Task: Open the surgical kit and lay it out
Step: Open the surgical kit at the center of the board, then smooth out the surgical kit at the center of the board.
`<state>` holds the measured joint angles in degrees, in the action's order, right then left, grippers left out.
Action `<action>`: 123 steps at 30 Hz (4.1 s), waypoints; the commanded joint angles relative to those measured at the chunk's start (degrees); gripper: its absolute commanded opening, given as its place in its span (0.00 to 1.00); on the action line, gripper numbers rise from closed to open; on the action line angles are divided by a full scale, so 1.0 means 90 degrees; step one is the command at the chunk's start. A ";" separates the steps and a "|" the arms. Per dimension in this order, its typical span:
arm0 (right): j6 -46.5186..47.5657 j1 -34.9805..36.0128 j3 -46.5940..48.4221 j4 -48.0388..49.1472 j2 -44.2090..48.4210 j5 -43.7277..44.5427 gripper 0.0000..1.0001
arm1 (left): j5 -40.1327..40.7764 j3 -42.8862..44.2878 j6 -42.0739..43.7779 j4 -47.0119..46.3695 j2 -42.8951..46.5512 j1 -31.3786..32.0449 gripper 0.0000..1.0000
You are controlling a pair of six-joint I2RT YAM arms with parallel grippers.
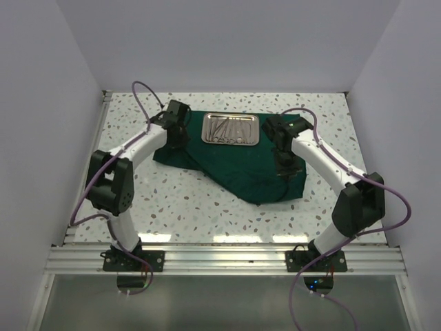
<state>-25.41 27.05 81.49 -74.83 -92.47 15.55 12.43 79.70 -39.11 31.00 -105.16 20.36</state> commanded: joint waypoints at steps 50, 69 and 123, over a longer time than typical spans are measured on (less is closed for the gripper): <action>-0.1103 -0.0153 -0.0491 0.0128 0.2463 -0.0867 0.93 | -0.0854 -0.1171 0.0136 0.3382 0.3494 0.0082 0.99; -0.1191 -0.1218 -0.0492 0.3246 -0.0866 -0.1885 0.00 | -0.0054 -0.2099 -0.0245 0.2194 0.3523 0.0277 0.98; -0.2528 -0.2478 0.3252 0.4848 -0.2883 -0.4287 0.75 | -0.0152 0.0338 0.0246 0.0999 0.1048 -0.1288 0.96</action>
<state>-47.00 3.68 113.23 -28.47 -129.80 -23.46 5.82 92.07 -32.73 37.04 -100.01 4.25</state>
